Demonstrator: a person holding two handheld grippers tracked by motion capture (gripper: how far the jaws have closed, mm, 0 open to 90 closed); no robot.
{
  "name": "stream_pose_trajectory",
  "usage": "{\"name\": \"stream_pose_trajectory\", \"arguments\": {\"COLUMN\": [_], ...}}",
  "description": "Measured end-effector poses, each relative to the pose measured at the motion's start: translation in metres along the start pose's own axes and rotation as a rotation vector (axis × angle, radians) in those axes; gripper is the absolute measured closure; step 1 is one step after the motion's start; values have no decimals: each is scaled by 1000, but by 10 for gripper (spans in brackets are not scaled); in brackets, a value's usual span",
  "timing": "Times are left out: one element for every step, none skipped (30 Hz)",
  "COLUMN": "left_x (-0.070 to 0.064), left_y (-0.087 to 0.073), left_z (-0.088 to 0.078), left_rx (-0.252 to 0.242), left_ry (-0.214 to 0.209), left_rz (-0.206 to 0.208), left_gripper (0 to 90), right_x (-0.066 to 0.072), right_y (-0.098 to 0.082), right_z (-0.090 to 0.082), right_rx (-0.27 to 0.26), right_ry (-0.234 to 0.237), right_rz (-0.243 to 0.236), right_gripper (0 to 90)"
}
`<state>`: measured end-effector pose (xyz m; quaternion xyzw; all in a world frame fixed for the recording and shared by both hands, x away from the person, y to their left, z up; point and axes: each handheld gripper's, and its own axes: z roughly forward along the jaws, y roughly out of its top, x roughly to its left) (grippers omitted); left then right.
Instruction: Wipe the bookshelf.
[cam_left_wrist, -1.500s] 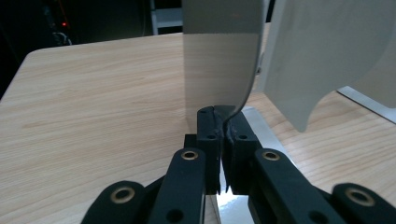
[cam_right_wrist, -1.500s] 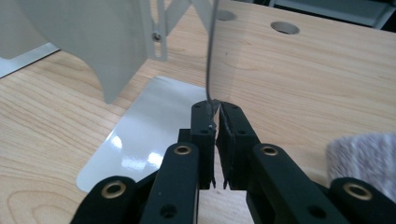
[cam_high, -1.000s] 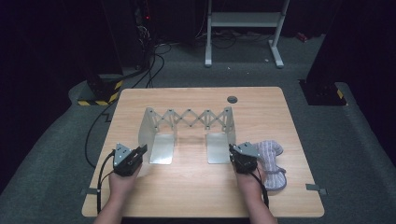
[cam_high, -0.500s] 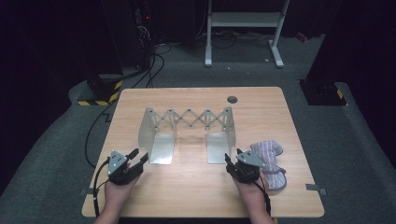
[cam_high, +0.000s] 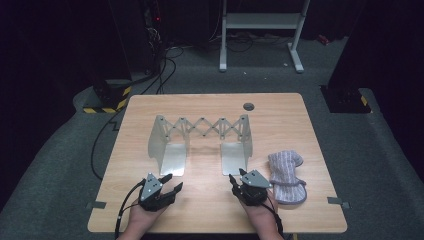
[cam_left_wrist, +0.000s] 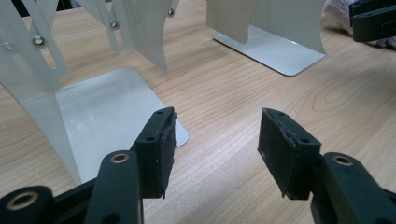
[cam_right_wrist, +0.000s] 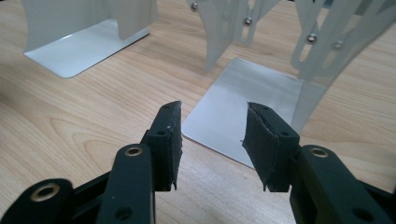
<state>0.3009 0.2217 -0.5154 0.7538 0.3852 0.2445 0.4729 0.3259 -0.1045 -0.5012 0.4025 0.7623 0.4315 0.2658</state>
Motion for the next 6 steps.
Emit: {"name": "stream_pose_trajectory", "arguments": {"left_x": [1,2,4,5,5,6], "left_y": [0,0,0,0,0,-1], "left_z": [0,-1,-2,-2,-3,-3], "left_rx": [-1,2,-1,0,-4,-4], "left_ry": [3,5,7,8,12,14], "left_rz": [-3,-6,-11,-14,-19,-22], "left_gripper": [460,460,461,462,462,462], "right_x": [0,0,0,-1,-2,-3], "right_y": [0,0,0,-1,-1,-1], "right_z": [0,1,1,2,2,2], "right_rx": [0,2,5,6,9,9], "right_ry": [-3,-3,-1,-3,-4,-4], "right_rz": [-7,-5,-3,-1,0,3], "right_gripper": [556,555,553,552,552,552]}}
